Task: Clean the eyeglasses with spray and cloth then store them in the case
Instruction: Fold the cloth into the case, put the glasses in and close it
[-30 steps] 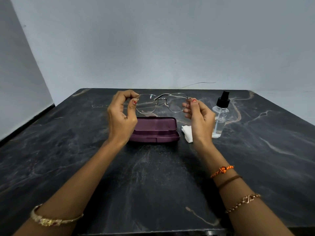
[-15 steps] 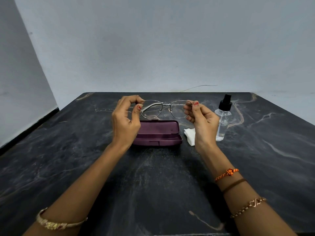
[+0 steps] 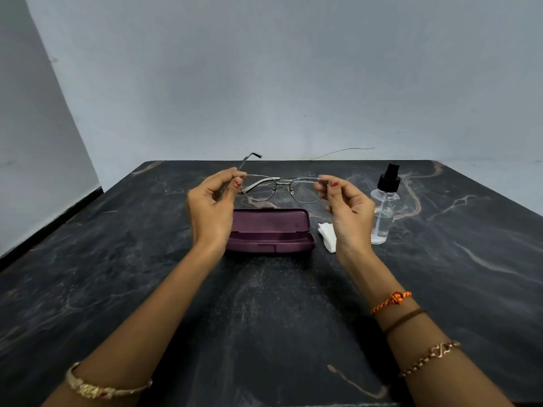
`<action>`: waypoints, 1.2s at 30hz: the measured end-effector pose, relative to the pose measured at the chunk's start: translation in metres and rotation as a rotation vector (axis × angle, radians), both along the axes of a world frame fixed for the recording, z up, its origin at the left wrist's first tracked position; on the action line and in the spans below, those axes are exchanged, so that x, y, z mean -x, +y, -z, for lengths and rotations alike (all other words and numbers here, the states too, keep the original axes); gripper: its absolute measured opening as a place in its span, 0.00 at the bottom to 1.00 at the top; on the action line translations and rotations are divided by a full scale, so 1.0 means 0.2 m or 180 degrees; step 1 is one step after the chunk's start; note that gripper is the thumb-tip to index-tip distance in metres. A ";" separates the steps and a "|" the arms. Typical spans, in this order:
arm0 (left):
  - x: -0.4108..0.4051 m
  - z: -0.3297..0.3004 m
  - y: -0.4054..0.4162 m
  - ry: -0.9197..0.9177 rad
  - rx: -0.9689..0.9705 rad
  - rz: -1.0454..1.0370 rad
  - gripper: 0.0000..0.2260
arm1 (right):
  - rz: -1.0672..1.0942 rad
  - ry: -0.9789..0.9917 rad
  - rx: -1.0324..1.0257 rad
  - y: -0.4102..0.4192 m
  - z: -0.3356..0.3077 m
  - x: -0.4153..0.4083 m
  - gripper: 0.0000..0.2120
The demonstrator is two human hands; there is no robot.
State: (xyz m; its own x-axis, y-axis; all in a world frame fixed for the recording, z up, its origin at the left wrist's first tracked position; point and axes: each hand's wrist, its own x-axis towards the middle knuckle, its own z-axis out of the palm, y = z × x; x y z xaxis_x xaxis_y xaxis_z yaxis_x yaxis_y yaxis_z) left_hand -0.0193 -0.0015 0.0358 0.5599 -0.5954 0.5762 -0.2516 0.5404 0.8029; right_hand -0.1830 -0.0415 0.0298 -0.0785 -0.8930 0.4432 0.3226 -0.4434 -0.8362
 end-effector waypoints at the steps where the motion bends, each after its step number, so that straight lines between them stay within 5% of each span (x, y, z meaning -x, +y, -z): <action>1: 0.00 0.00 -0.01 0.0081 -0.0003 0.0025 0.11 | 0.0004 0.0026 0.0015 0.00 0.00 0.00 0.07; 26: 0.00 0.02 -0.02 0.0351 -0.0014 0.0493 0.07 | -0.0093 -0.0151 -0.0288 -0.01 0.02 -0.01 0.09; 36: -0.13 -0.01 0.01 0.0378 -0.0643 0.1176 0.04 | -0.0060 -0.0270 -0.0353 0.02 -0.01 0.01 0.06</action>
